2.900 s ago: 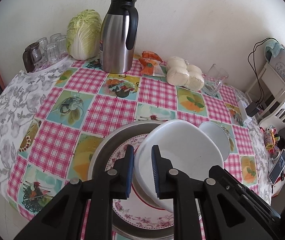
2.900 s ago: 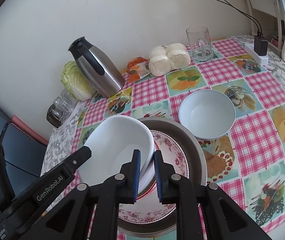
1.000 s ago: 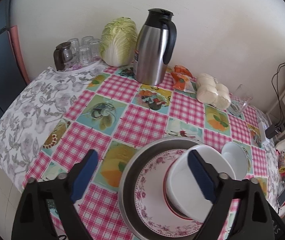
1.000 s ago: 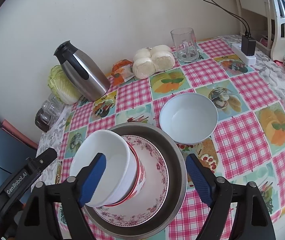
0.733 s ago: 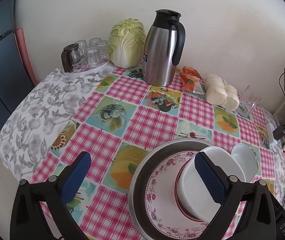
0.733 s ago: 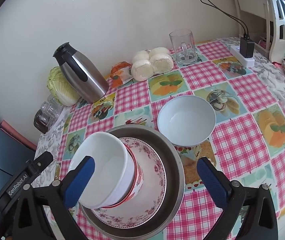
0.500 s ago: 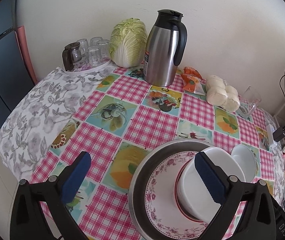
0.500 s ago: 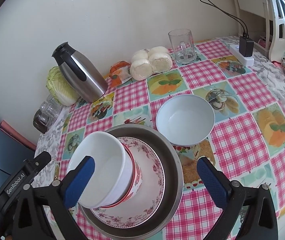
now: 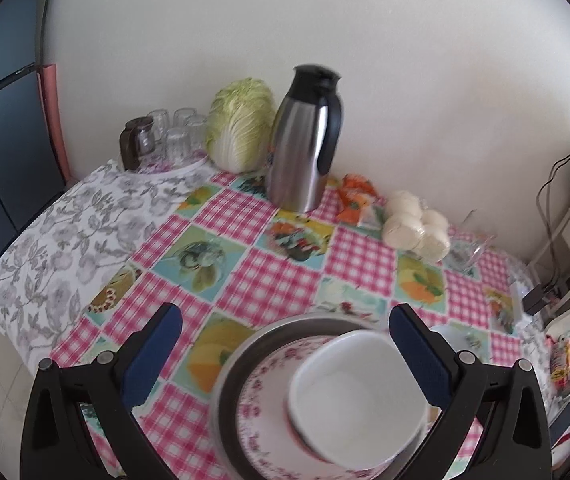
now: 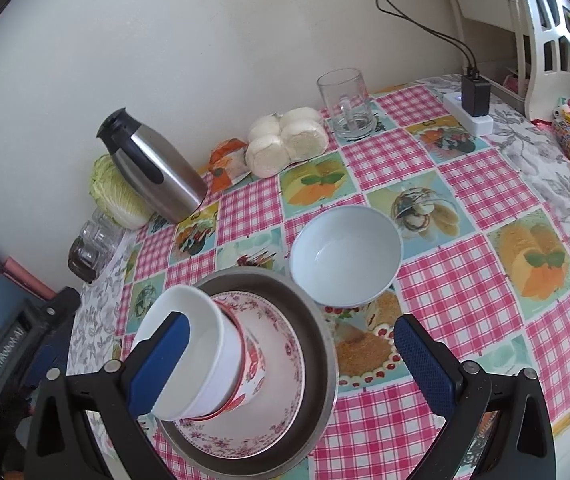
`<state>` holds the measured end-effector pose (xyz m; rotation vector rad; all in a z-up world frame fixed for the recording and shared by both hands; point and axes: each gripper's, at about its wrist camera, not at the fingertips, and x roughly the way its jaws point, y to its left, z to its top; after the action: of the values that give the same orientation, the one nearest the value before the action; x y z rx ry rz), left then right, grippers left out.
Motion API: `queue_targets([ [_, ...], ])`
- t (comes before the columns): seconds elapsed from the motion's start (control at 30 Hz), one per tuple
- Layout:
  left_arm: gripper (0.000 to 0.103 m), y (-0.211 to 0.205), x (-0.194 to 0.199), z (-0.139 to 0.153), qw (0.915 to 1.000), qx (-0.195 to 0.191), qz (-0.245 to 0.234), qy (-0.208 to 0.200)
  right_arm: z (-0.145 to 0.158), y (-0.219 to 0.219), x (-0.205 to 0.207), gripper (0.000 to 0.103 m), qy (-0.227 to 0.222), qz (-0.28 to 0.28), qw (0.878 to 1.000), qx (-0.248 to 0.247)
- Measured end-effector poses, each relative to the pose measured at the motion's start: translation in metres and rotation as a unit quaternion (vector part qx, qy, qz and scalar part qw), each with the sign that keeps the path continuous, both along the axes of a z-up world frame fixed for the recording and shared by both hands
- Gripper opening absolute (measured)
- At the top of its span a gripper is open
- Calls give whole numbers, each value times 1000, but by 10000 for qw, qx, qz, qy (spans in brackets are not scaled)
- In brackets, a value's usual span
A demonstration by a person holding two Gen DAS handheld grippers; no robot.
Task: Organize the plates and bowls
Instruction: 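Move both open tools over to the light blue round bowl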
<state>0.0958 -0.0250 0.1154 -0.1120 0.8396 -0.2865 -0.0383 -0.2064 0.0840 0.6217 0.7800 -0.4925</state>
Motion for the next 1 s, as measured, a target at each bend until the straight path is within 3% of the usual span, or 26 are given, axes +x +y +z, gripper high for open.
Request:
queue_targets([
  [0.27, 103, -42, -16, 21, 9965, -583, -474, -379, 1, -49, -33, 103, -163, -663, 9976, 135],
  [0.5, 103, -95, -28, 19, 9900, -742, -1130, -410, 1, -94, -66, 103, -232, -1237, 9919, 143],
  [0.8, 103, -166, -44, -10, 9792, -289, -2003, -124, -12, -132, -85, 103, -232, -1584, 9866, 304],
  [1.0, 103, -192, -48, -31, 9737, 180, -2270, -67, -26, -150, -91, 103, -186, -1790, 9826, 452],
])
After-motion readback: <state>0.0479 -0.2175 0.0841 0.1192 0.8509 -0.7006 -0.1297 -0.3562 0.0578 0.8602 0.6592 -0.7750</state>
